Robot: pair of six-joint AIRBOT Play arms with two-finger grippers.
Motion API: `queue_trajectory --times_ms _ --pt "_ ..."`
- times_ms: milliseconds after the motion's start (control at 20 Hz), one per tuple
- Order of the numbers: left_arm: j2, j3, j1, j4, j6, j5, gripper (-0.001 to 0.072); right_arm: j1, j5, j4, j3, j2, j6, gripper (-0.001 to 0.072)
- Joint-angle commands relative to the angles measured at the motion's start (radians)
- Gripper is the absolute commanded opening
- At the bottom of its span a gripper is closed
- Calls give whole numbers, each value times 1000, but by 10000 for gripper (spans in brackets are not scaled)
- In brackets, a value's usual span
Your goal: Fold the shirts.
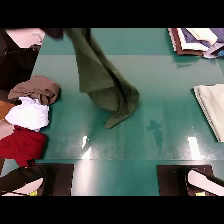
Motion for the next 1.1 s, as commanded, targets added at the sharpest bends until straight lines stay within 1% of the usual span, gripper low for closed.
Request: queue_trajectory --times_ms 0,50,100,150,200,300,350,400,450,500,600,650,750,800,850,900,950,1000,1050 --pt "-3 -238 83 79 -74 -81 23 75 13 0 -173 0 0 17" --pt "-3 -298 127 69 -95 -74 22 107 -14 0 -237 0 0 39" --pt "-3 -354 174 53 -98 -64 22 147 -56 0 -311 -1 0 210" --pt "-3 -394 212 35 -98 -58 22 188 -108 0 -382 -1 0 409" --pt "-3 -426 243 16 -98 -56 23 233 -172 1 -459 -2 0 519" --pt "-3 -460 266 13 -94 -55 23 330 -296 3 -584 -16 -10 526" --pt "-3 -465 267 11 -94 -47 23 380 -333 2 -621 -40 -20 536" --pt "-3 -466 267 11 -94 -34 23 430 -357 2 -645 -72 -27 562" --pt "-2 -465 267 11 -94 -17 23 484 -374 4 -655 -114 -27 628" --pt "-2 -465 266 11 -95 -5 23 531 -390 22 -654 -154 -47 628" --pt "-3 -465 267 12 -94 10 23 615 -446 104 -641 -235 -98 628" --pt "-2 -465 267 12 -94 11 23 646 -466 106 -618 -273 -98 628" --pt "-2 -465 267 12 -94 9 23 687 -479 95 -561 -350 -98 624" --pt "-2 -465 267 12 -94 10 23 696 -475 94 -527 -388 -98 599" --pt "-2 -465 267 12 -94 10 23 698 -468 95 -495 -420 -97 484" --pt "-2 -465 267 12 -94 10 22 697 -460 94 -465 -444 -97 178" --pt "-1 -460 267 13 -94 9 22 691 -452 84 -438 -457 -95 15" --pt "-1 -443 267 13 -94 7 22 681 -440 56 -407 -460 -91 14" --pt "5 -417 267 13 -94 7 22 664 -412 8 -369 -454 -63 14"
